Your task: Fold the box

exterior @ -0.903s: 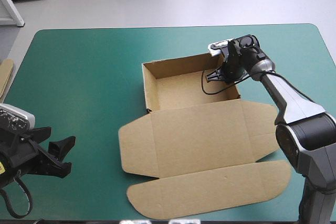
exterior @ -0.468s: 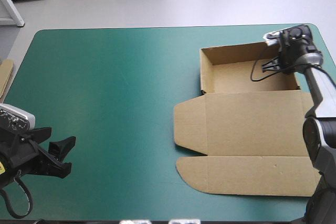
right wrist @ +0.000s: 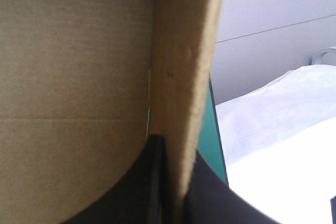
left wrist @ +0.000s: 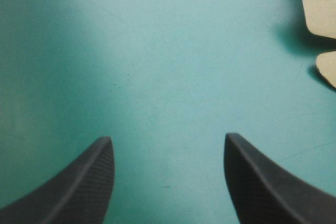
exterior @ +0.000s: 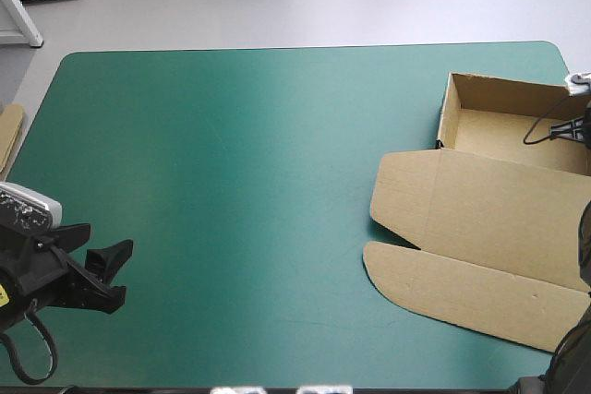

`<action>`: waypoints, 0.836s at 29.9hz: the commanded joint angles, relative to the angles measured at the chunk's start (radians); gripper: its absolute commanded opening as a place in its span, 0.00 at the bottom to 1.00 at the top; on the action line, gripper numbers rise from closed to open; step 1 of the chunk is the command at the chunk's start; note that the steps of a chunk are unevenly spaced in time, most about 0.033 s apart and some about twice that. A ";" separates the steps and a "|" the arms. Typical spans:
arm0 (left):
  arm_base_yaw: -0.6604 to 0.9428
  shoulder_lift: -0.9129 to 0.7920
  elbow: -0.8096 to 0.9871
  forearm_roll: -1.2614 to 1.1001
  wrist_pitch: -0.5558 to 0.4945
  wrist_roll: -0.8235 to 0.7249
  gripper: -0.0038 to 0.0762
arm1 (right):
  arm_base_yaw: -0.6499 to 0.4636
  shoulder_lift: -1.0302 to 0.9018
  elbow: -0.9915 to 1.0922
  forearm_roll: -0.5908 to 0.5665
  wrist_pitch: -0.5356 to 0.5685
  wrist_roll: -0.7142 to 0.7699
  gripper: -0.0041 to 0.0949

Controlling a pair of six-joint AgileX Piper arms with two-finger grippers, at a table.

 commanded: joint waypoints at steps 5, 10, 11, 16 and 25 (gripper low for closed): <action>-0.006 0.007 -0.022 -0.012 0.008 -0.007 0.60 | -0.021 -0.013 0.021 -0.129 -0.063 -0.031 0.05; -0.006 0.007 -0.022 -0.012 0.018 -0.007 0.60 | -0.021 -0.013 0.021 -0.134 -0.061 -0.015 0.28; -0.006 0.007 -0.022 -0.012 0.025 -0.007 0.60 | -0.021 -0.013 0.021 -0.134 -0.061 -0.003 0.38; -0.006 0.007 -0.022 -0.012 0.032 -0.007 0.60 | -0.021 -0.050 0.015 -0.134 -0.057 0.038 0.72; -0.006 0.007 -0.022 0.014 -0.007 -0.013 0.60 | -0.021 -0.258 -0.021 0.103 -0.037 -0.012 0.75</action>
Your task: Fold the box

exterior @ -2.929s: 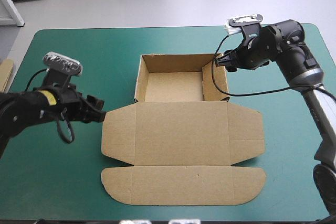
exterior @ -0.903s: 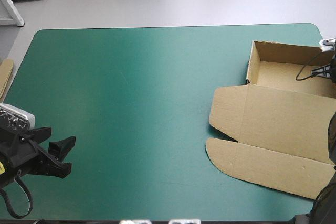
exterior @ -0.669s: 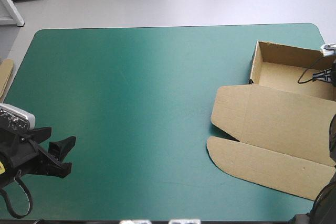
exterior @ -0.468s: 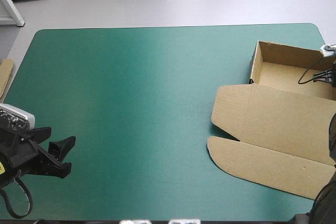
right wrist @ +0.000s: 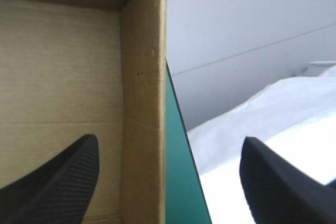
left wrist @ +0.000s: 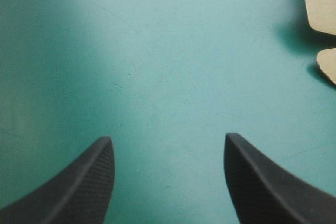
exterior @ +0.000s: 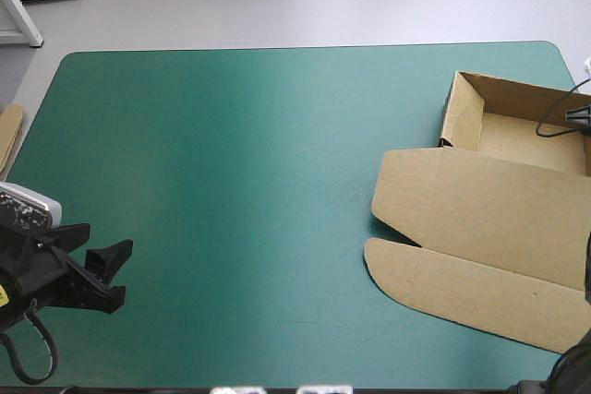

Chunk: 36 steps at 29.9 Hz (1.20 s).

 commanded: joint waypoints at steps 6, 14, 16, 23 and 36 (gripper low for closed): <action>-0.006 -0.049 -0.020 0.142 -0.005 -0.064 0.56 | -0.006 -0.300 -0.007 0.455 0.071 -0.147 0.68; -0.006 -0.200 -0.018 0.289 -0.019 -0.116 0.55 | 0.096 -0.688 0.225 0.787 0.011 -0.456 0.52; -0.006 -0.211 -0.016 0.291 -0.017 -0.111 0.55 | 0.143 -0.790 0.292 0.816 -0.024 -0.490 0.49; -0.006 -0.229 -0.007 0.299 -0.071 -0.084 0.55 | 0.236 -1.179 0.553 0.831 -0.111 -0.501 0.41; -0.006 -0.448 0.268 0.255 -0.186 -0.058 0.50 | 0.236 -1.732 0.948 0.775 -0.026 -0.471 0.23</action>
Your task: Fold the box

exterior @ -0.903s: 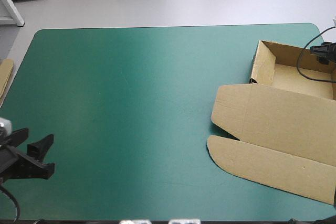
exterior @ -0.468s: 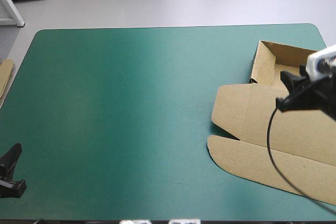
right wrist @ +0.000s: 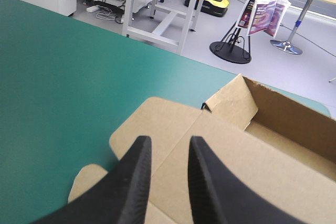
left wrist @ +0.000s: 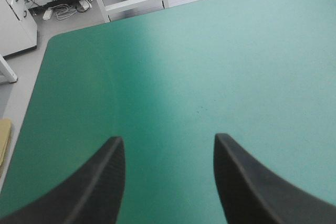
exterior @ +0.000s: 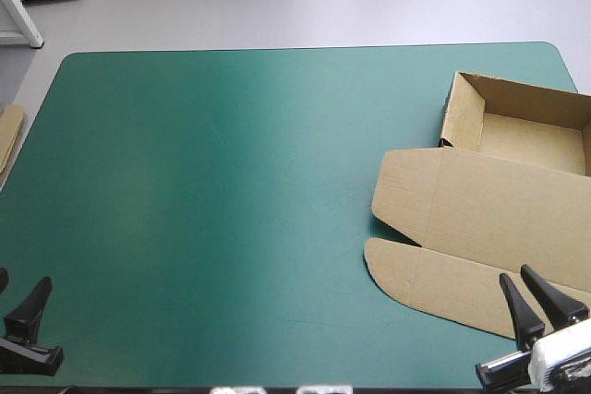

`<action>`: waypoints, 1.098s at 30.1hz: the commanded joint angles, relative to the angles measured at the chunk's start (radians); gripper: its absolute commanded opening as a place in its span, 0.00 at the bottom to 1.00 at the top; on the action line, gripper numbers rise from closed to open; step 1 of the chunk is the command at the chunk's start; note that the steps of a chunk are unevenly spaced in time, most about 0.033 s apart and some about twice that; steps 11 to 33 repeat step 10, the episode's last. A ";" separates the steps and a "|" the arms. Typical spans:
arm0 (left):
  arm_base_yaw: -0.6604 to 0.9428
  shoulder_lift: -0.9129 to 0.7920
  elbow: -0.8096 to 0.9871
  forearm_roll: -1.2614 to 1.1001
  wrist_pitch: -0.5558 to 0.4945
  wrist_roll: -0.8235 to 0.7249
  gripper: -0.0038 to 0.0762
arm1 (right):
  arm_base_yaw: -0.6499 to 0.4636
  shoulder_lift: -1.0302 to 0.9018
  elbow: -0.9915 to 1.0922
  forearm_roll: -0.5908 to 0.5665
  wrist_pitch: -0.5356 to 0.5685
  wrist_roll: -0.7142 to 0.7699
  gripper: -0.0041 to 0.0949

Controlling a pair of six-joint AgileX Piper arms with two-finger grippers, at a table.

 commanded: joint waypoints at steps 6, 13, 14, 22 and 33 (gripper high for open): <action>-0.006 -0.197 0.220 -0.072 -0.149 -0.005 0.49 | 0.002 -0.039 0.061 0.017 0.044 0.067 0.14; -0.006 -0.284 0.358 -0.128 -0.205 -0.005 0.49 | 0.002 -0.039 0.124 0.018 0.093 0.079 0.02; -0.006 -0.284 0.358 -0.128 -0.205 -0.005 0.49 | 0.002 -0.039 0.124 0.018 0.093 0.079 0.02; -0.006 -0.284 0.358 -0.128 -0.205 -0.005 0.49 | 0.002 -0.039 0.124 0.018 0.093 0.079 0.02; -0.006 -0.284 0.358 -0.128 -0.205 -0.005 0.49 | 0.002 -0.039 0.124 0.018 0.093 0.079 0.02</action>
